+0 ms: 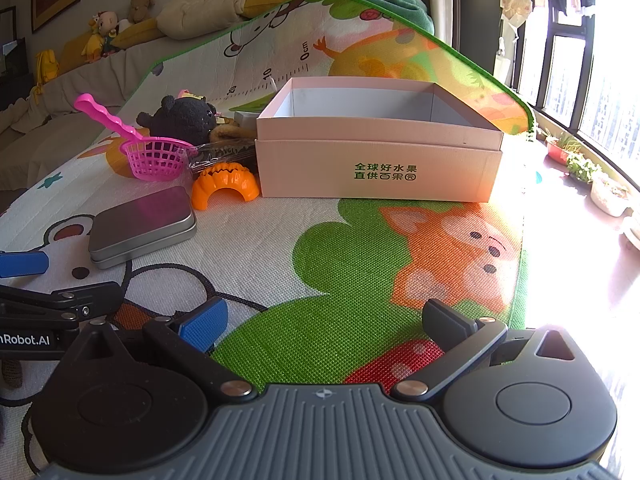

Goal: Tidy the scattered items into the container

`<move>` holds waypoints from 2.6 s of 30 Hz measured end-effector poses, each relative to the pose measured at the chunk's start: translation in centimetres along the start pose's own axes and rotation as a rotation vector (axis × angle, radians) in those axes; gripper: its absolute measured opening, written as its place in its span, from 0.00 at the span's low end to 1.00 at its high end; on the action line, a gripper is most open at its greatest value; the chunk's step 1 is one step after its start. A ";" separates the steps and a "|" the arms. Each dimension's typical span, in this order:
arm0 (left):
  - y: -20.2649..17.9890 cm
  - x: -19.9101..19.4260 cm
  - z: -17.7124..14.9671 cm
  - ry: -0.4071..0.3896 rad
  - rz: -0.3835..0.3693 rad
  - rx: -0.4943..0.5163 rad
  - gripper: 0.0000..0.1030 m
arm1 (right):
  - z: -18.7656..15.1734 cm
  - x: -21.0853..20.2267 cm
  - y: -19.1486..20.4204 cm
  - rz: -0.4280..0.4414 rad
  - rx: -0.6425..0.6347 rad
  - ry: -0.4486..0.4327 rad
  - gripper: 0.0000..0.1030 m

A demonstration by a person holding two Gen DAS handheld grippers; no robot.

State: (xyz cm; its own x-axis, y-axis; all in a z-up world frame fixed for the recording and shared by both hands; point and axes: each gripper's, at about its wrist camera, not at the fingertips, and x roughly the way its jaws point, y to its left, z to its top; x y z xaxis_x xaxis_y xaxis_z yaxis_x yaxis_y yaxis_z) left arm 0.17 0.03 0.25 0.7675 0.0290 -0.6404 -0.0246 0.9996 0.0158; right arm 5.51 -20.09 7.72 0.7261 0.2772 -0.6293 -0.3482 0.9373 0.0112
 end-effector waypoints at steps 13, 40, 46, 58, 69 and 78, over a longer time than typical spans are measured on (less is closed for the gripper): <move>0.0 -0.1 0.0 0.014 0.003 0.006 1.00 | 0.4 0.0 0.0 0.011 -0.021 0.035 1.00; 2.2 -1.1 1.7 0.033 -0.068 0.067 1.00 | 4.8 -0.9 -0.4 0.142 0.004 -0.043 1.00; 2.7 -1.0 2.0 0.007 -0.052 0.061 1.00 | 8.6 -1.3 3.2 0.304 -0.091 -0.110 0.62; 4.8 -2.3 0.7 0.010 -0.111 0.024 1.00 | 8.6 4.2 4.6 0.267 -0.064 -0.002 0.44; 4.7 -2.1 0.9 0.010 -0.102 0.016 1.00 | 8.6 7.5 4.4 0.223 0.214 0.082 0.65; 4.3 -3.1 3.0 -0.061 -0.079 0.022 1.00 | 7.2 4.9 2.5 0.207 0.141 0.071 0.13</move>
State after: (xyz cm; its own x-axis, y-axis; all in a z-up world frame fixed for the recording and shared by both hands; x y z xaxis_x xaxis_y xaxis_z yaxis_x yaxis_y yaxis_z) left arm -0.44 4.25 4.61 0.8041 -0.0500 -0.5924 0.0507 0.9986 -0.0155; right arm 12.47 -14.88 10.23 0.6025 0.4552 -0.6555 -0.3954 0.8838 0.2504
